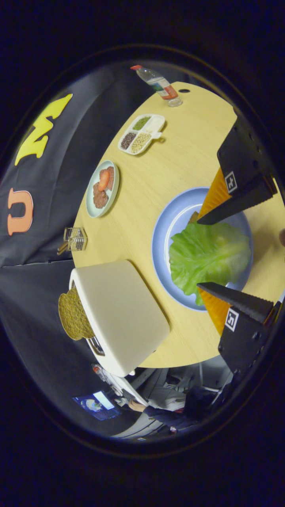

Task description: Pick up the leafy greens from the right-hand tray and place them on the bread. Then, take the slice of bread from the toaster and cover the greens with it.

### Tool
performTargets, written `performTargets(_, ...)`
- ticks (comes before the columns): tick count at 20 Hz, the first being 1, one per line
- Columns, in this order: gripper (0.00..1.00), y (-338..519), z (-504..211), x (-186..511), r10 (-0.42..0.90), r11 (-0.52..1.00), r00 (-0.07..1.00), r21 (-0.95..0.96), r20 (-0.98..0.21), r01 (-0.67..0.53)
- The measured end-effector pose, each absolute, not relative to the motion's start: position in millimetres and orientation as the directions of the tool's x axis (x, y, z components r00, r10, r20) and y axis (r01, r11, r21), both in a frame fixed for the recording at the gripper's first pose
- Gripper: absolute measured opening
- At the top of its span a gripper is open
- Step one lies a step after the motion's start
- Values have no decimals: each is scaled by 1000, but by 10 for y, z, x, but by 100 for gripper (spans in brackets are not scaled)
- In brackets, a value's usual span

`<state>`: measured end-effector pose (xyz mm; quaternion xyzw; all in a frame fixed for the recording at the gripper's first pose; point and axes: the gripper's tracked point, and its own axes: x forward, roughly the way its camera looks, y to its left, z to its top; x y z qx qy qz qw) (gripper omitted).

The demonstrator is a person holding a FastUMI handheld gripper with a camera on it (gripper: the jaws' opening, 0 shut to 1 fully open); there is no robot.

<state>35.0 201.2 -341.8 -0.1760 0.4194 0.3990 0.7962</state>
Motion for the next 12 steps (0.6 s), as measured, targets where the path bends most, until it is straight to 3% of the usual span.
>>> performTargets(2, 98, 2082, -3228, 373, 503, 654, 384, 51, -775, -754)
performTargets(6, 98, 2205, -2688, 464, 470, 765, 553, 5, -689, -644)
performTargets(12, 97, 2921, -1818, 284, 443, 865, 715, 48, -541, -500)
